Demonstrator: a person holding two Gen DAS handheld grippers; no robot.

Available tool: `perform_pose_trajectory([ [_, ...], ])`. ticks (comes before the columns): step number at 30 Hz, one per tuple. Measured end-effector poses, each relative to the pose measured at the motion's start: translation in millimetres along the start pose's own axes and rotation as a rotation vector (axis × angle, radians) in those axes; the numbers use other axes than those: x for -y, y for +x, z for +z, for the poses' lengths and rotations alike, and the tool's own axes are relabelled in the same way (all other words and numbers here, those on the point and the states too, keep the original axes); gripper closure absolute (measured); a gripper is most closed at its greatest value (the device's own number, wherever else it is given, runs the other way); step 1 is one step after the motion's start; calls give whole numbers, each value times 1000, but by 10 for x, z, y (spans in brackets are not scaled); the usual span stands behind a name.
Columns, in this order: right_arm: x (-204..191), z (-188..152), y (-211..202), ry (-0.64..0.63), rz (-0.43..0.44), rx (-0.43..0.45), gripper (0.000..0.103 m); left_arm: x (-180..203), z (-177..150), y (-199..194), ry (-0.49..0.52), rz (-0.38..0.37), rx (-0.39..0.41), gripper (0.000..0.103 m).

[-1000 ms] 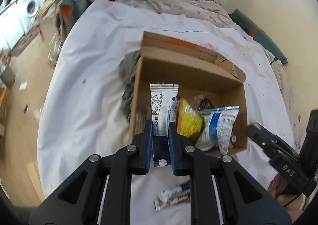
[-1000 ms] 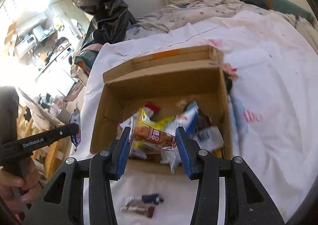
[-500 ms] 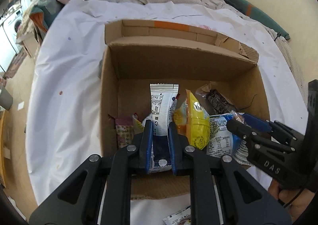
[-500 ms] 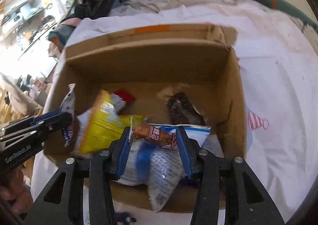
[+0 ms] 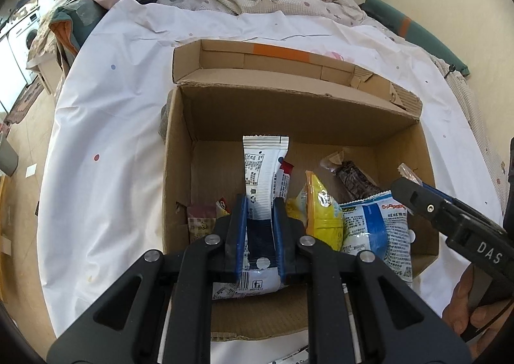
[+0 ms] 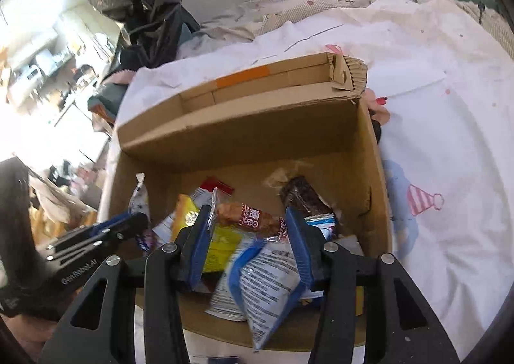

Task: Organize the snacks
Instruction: 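Lower both snacks into the box and open both tools, then withdraw both tools from the box toward the two bars on the sheet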

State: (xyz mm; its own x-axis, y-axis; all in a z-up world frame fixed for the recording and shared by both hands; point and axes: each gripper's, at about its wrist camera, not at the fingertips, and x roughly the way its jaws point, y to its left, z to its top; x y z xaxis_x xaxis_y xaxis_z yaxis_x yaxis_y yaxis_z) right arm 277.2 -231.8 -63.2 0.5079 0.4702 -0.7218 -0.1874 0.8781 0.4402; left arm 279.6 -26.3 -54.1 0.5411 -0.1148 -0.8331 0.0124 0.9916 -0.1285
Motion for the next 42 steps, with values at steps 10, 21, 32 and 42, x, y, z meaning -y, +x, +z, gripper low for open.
perform_pose_trajectory([
  [10, -158, 29, -7, -14, 129, 17, 49, 14, -3, -5, -4, 11, -10, 88],
  [21, -73, 76, -36, 49, 118, 44, 15, 19, -48, -136, 3, 39, 33, 20],
  [32, -82, 44, -230, 45, 94, 61, 15, -45, -103, -306, -6, 37, 46, 20],
  [42, -164, -170, -522, 19, 76, 46, 15, -75, -284, -581, 2, 29, 63, 20],
])
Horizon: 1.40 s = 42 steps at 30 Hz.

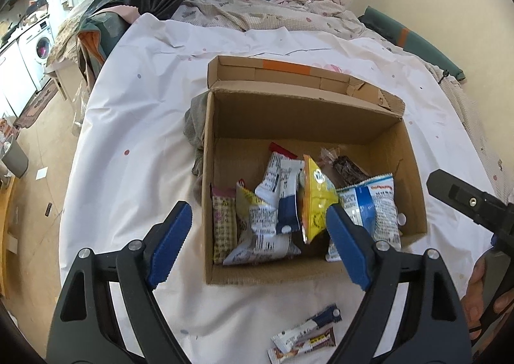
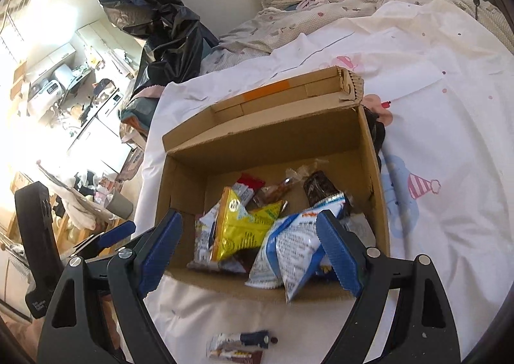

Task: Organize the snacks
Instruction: 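Withdraw both tools from the box toward the two bars on the sheet, then grasp the white-and-blue bar with the left tool while the right tool grasps the brown chocolate bar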

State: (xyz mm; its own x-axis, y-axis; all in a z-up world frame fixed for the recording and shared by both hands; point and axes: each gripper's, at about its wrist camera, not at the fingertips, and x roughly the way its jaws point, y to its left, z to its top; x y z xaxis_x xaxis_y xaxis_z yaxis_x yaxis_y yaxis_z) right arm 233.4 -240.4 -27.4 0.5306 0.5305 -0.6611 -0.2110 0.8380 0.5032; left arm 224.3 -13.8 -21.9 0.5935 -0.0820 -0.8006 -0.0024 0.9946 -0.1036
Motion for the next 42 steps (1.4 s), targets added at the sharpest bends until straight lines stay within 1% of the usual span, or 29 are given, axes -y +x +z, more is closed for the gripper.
perform_pose_trajectory([
  [10, 92, -420, -222, 72, -12, -54, 15, -33, -287, -204, -13, -20, -21, 20],
  [14, 134, -570, -278, 108, -14, -77, 15, -36, -390, -240, -15, -25, -39, 20],
  [20, 146, -764, -309, 126, -38, -109, 15, -63, -532, -249, -13, -18, -60, 20],
  [22, 172, -825, -301, 148, -40, -119, 15, -88, -573, -229, -21, -11, -74, 20],
  [26, 310, -922, -208, 225, -44, -160, 15, -90, -653, -101, -20, -26, -133, 20],
  [30, 405, -950, -134, 248, -70, -182, 15, 19, -771, 140, 34, -7, -226, 20],
  [33, 455, -970, -134, 264, -77, -187, 15, 205, -889, 303, 73, -69, -305, 20],
  [35, 483, -973, -150, 274, -78, -185, 15, 390, -973, 422, 140, -102, -346, 20],
  [38, 505, -974, -172, 280, -77, -182, 15, 608, -1078, 577, 240, -74, -372, 20],
  [40, 519, -979, -174, 279, -86, -184, 15, 682, -1149, 666, 276, -54, -394, 20],
  [41, 531, -983, -177, 280, -90, -185, 15, 697, -1180, 705, 283, -50, -410, 22],
  [42, 543, -984, -181, 284, -90, -186, 15, 698, -1201, 731, 283, -48, -423, 27],
])
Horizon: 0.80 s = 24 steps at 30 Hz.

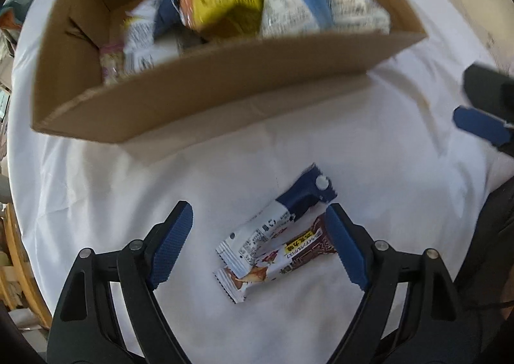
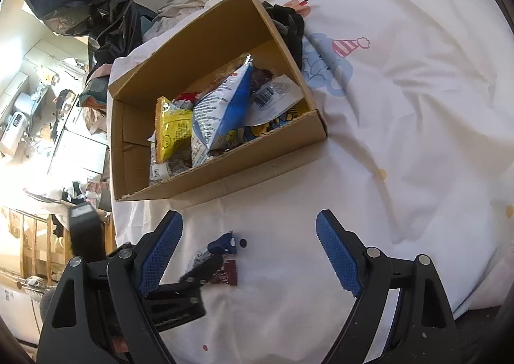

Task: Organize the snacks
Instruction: 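Grasp the white-and-blue bar with the left tool while the right tool grasps the brown chocolate bar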

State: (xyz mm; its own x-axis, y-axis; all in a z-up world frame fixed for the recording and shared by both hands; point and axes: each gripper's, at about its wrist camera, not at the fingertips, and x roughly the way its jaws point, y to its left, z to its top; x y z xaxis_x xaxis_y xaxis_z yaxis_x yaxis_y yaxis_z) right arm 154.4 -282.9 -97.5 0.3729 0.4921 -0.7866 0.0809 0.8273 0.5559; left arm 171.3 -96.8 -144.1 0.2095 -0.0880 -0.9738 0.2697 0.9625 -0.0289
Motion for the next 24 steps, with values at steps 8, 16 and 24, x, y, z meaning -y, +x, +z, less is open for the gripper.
perform_pose_trajectory([
  [8, -50, 11, 19, -13, -2, -4, 15, -36, -33, 95, 6, -15, -34, 87],
  [16, -150, -10, 125, -32, 31, -43, 15, -422, -6, -306, -145, -20, 55, 88],
  [24, -683, -201, 369, -330, -47, -99, 15, -1140, -347, -763, -447, -24, 107, 87],
])
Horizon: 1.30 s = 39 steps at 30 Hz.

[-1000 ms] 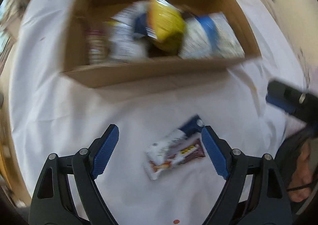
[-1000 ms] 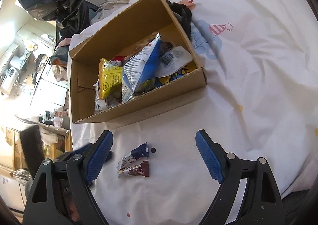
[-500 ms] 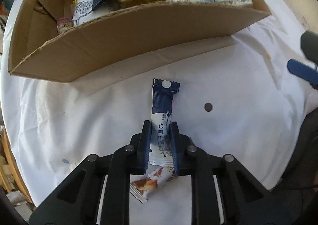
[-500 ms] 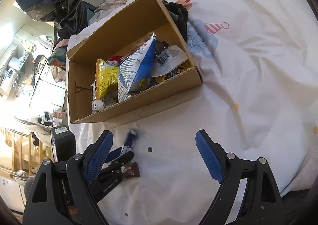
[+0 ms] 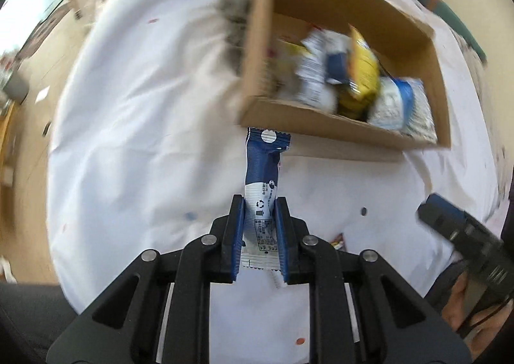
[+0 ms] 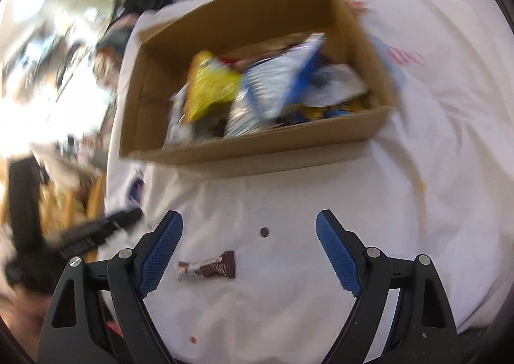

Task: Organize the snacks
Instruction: 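Grasp the white-and-blue bar with the left tool while the right tool grasps the brown chocolate bar, then carry both bars over the box and lower them inside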

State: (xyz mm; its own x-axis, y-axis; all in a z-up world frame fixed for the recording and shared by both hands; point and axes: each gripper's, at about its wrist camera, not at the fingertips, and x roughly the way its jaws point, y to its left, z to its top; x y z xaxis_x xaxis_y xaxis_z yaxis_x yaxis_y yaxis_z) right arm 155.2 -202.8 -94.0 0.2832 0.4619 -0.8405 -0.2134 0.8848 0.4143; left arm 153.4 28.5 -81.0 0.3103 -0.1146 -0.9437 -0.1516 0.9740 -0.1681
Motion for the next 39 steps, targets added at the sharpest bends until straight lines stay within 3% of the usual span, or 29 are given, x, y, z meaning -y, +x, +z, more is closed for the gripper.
perform_pose_trajectory([
  [7, -772, -279, 491, -497, -88, -181, 15, -189, -55, -33, -69, 24, 16, 87],
  [14, -838, -454, 990, -625, -122, -321, 15, -192, -37, -43, -100, 44, 37, 87],
  [16, -862, -500, 1025, -662, -146, -312, 16, -209, -35, -43, -107, 46, 39, 87],
  [17, -881, -512, 1019, -674, -146, -308, 18, -232, -35, -48, -113, 46, 41, 87],
  [19, -928, -533, 980, -695, -124, -300, 45, -260, -23, -50, -126, 49, 43, 87],
  [22, -964, -576, 953, -715, -88, -310, 72, -246, -2, -19, -132, 53, 41, 87],
  [29, -862, -542, 831, -662, -66, -285, 74, -246, -15, 11, -124, 83, 49, 87],
  [34, -590, -316, 588, -530, -23, -213, 74, -319, -25, 45, -149, 91, 38, 87],
  [39, -296, -93, 271, -321, 55, -91, 74, -294, -31, 59, -152, 94, 53, 87],
])
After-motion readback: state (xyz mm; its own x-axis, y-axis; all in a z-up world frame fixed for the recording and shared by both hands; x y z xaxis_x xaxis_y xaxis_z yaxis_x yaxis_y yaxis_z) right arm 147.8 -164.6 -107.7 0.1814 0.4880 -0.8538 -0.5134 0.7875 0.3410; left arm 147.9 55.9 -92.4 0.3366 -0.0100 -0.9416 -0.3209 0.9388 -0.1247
